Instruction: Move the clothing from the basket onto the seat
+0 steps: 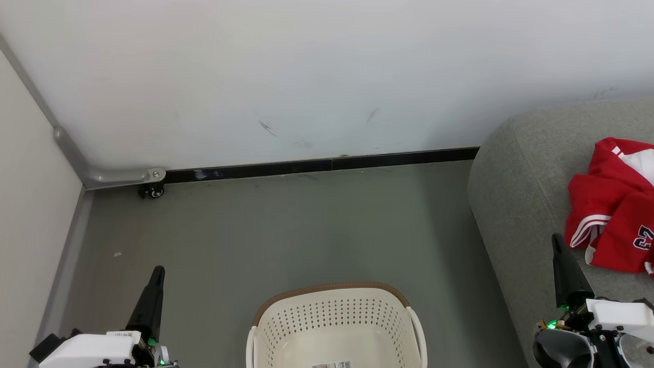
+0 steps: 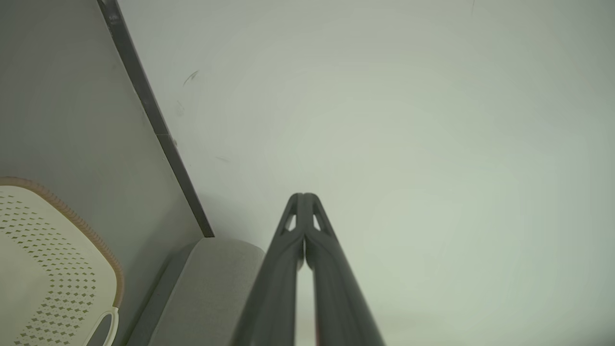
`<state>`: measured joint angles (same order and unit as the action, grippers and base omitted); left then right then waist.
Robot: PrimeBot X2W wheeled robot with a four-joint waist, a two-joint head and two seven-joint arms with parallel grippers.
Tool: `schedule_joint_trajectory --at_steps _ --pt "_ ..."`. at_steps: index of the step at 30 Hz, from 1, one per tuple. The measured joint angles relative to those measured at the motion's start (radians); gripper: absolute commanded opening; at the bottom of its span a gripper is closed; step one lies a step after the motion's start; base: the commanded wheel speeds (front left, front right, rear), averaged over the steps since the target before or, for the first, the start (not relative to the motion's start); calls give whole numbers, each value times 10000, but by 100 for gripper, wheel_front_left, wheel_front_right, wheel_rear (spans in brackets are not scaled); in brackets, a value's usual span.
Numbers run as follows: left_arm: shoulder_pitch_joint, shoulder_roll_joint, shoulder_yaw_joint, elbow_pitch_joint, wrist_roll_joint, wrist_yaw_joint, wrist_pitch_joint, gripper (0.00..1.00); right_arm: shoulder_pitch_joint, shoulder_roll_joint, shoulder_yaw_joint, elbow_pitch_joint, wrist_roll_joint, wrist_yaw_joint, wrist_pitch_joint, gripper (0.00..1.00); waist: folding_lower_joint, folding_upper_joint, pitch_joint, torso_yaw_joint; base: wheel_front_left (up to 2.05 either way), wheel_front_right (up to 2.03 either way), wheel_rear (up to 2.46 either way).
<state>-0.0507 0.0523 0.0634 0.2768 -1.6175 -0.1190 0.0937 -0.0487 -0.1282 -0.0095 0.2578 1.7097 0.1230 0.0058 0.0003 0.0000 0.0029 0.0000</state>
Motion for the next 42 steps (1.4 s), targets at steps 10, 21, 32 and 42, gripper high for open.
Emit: schedule_joint_trajectory --at_steps 10,21,32,42 --pt "-70 -2 4 12 0 0 0 0 0 17 -29 2 -8 0 2 0 0 0 0 0 0 0 0" --pt "-71 -4 8 21 0 0 0 0 -2 29 -46 6 -12 0 31 0 0 0 -1 0 0 0 0" --pt "-71 -6 13 31 0 -2 2 0 -4 44 -73 10 -13 0 33 0 0 0 -1 0 0 0 0" --pt "-73 -8 19 38 0 -2 2 0 -7 56 -86 12 -23 0 65 0 -1 0 -1 1 0 0 0"
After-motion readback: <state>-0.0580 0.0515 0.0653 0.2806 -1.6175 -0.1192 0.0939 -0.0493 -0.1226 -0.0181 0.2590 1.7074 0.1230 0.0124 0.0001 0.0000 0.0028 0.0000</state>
